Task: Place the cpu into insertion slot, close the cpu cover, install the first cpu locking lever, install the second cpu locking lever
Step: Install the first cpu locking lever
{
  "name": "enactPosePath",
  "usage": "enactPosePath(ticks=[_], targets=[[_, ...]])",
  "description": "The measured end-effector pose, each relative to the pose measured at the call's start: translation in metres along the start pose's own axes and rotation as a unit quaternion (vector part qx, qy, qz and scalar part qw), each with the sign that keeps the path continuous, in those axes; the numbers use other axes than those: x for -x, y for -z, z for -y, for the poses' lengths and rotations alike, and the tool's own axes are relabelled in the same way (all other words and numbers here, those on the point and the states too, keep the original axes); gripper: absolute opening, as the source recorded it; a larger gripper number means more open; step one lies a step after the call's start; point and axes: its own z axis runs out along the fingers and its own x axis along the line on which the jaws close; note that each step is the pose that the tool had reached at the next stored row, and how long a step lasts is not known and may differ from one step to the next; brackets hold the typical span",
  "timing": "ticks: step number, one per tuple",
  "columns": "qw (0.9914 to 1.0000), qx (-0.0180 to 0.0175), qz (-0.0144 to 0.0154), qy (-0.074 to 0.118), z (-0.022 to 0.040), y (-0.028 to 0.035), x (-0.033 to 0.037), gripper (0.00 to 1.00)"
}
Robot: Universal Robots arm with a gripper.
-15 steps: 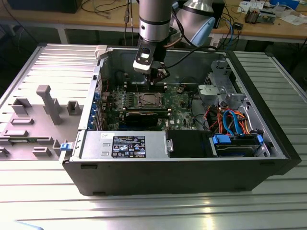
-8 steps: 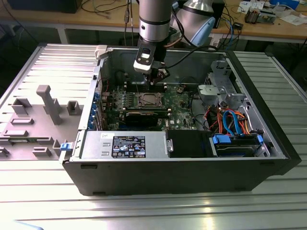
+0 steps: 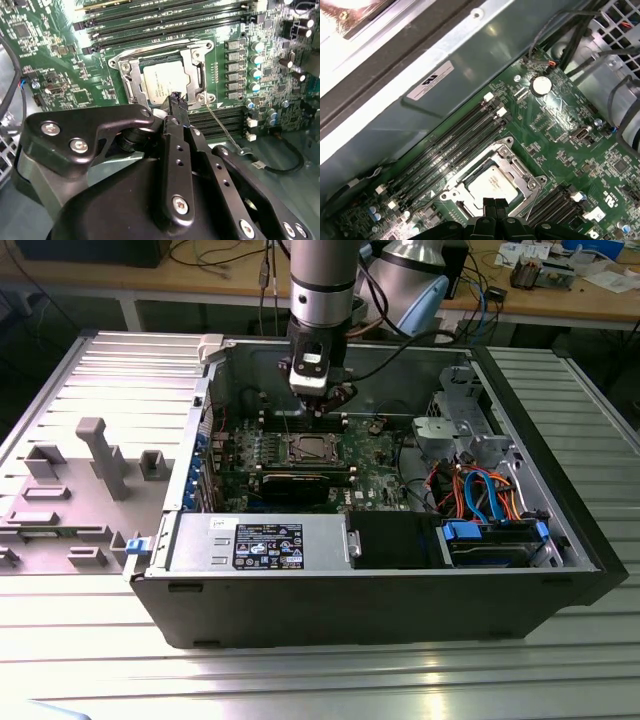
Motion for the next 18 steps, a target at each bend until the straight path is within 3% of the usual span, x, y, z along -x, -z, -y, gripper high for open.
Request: enactPosePath(ticks=[4,7,10,18], targets=[[0.99962,-0.0002,-0.0005,0.027,0.0000,0.0000,0.0000,0.11],[0.99875,-0.0003,-0.0010,0.050,0.0000,0.0000,0.0000,0.11],[0.99724,-0.0005,-0.0014,0.074,0.0000,0.0000,0.0000,0.11],[0.99722,-0.0005,-0.0014,0.075,0.0000,0.0000,0.0000,0.11]])
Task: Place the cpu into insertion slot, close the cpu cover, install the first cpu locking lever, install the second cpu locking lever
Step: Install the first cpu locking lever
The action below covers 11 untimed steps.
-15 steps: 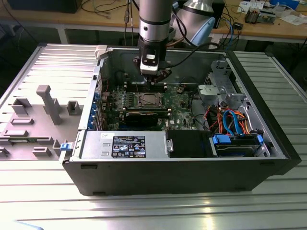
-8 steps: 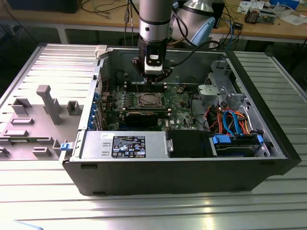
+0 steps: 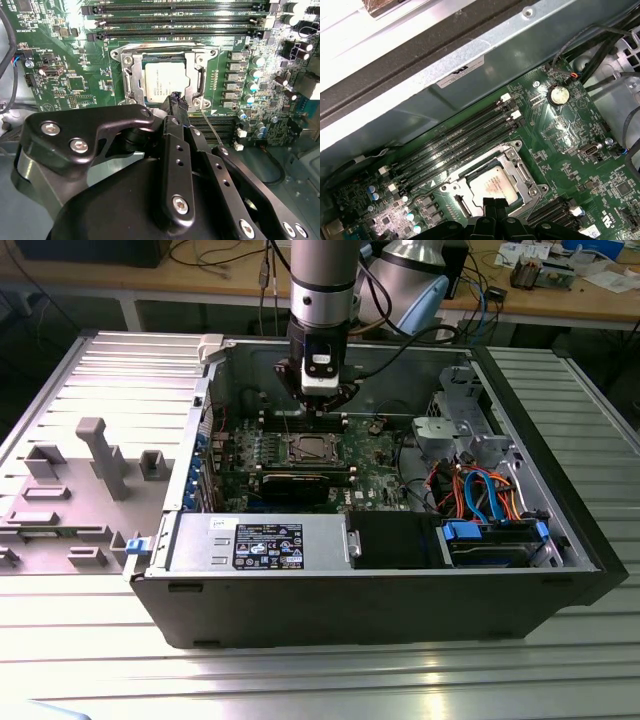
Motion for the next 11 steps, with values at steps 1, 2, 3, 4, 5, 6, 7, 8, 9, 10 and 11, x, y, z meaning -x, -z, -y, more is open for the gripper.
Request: enactPosePath(ticks=[1,2,3,4,5,6,7,8,9,10,11], targets=[[1.00000,0.0000,0.0000,0.000,0.0000,0.0000,0.0000,0.11],[1.00000,0.0000,0.0000,0.000,0.0000,0.0000,0.0000,0.11],[1.00000,0.0000,0.0000,0.000,0.0000,0.0000,0.0000,0.11],[1.00000,0.0000,0.0000,0.000,0.0000,0.0000,0.0000,0.11],[1.00000,0.0000,0.0000,0.000,0.0000,0.0000,0.0000,0.11],[1.00000,0.0000,0.0000,0.002,0.0000,0.0000,0.0000,0.11],[0.99999,0.0000,-0.0001,0.003,0.0000,0.0000,0.0000,0.11],[0.99998,0.0000,-0.0001,0.007,0.0000,0.0000,0.0000,0.11],[0.99981,-0.0001,-0.0004,0.020,0.0000,0.0000,0.0000,0.11],[0.99952,-0.0002,-0.0006,0.031,0.0000,0.0000,-0.0001,0.11],[0.99927,-0.0002,-0.0007,0.038,0.0000,0.0000,-0.0001,0.11]])
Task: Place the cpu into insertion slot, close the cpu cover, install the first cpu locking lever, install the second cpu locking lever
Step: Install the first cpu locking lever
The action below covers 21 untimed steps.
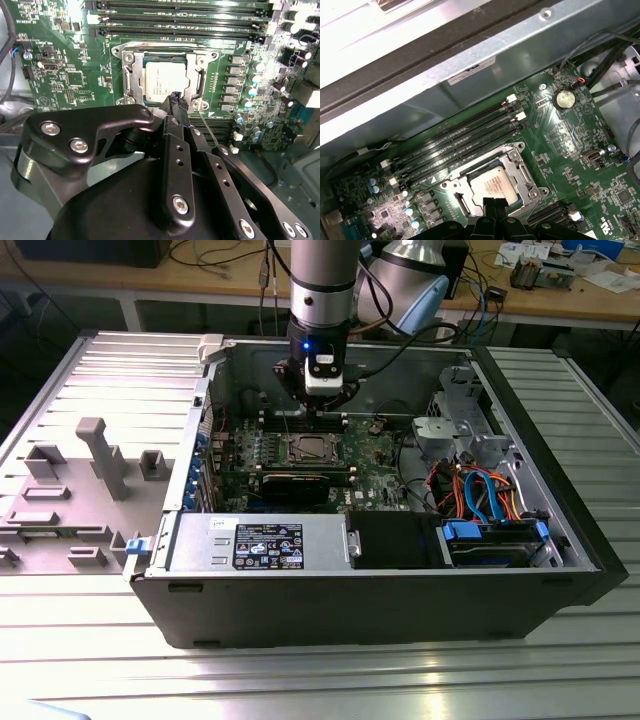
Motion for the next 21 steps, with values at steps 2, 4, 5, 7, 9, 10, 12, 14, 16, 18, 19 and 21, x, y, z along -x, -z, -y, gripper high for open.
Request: enactPosePath(ticks=[2,4,5,7,9,10,12,14,16,18,19,21], targets=[[0.99991,0.0000,-0.0002,0.014,0.0000,0.0000,0.0000,0.11],[0.99960,-0.0001,-0.0005,0.028,0.0000,-0.0001,-0.0001,0.11],[0.99955,-0.0001,-0.0005,0.030,0.0007,-0.0001,-0.0014,0.11],[0.99953,-0.0002,-0.0006,0.030,0.0030,0.0000,-0.0059,0.11],[0.99952,-0.0002,-0.0006,0.031,0.0039,0.0000,-0.0079,0.11],[0.99952,-0.0002,-0.0006,0.031,0.0039,0.0000,-0.0079,0.11],[0.99953,-0.0002,-0.0006,0.031,0.0040,0.0000,-0.0080,0.11],[0.99953,-0.0002,-0.0006,0.031,0.0040,0.0000,-0.0081,0.11],[0.99953,-0.0002,-0.0006,0.031,0.0040,0.0000,-0.0081,0.11],[0.99952,-0.0001,-0.0006,0.031,0.0040,0.0000,-0.0081,0.11],[0.99951,-0.0001,-0.0006,0.031,0.0041,0.0000,-0.0081,0.11],[0.99943,-0.0001,-0.0007,0.034,0.0041,0.0000,-0.0083,0.11]])
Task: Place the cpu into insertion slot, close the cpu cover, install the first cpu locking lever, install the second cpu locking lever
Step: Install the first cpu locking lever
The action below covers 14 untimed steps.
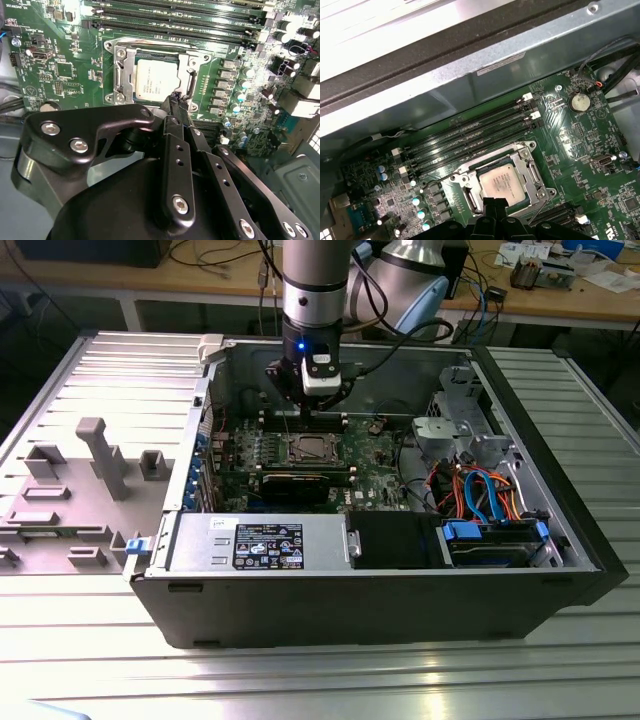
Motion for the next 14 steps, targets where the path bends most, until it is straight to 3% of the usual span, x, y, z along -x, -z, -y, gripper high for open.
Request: enactPosePath(ticks=[2,4,5,14], targets=[[0.99983,-0.0002,-0.0004,0.019,0.0001,0.0000,-0.0001,0.11],[0.99855,-0.0004,-0.0010,0.054,0.0001,-0.0002,-0.0001,0.11],[0.99823,-0.0004,-0.0012,0.059,0.0001,-0.0002,-0.0002,0.11],[0.99815,-0.0002,-0.0012,0.061,0.0043,-0.0002,-0.0104,0.11]])
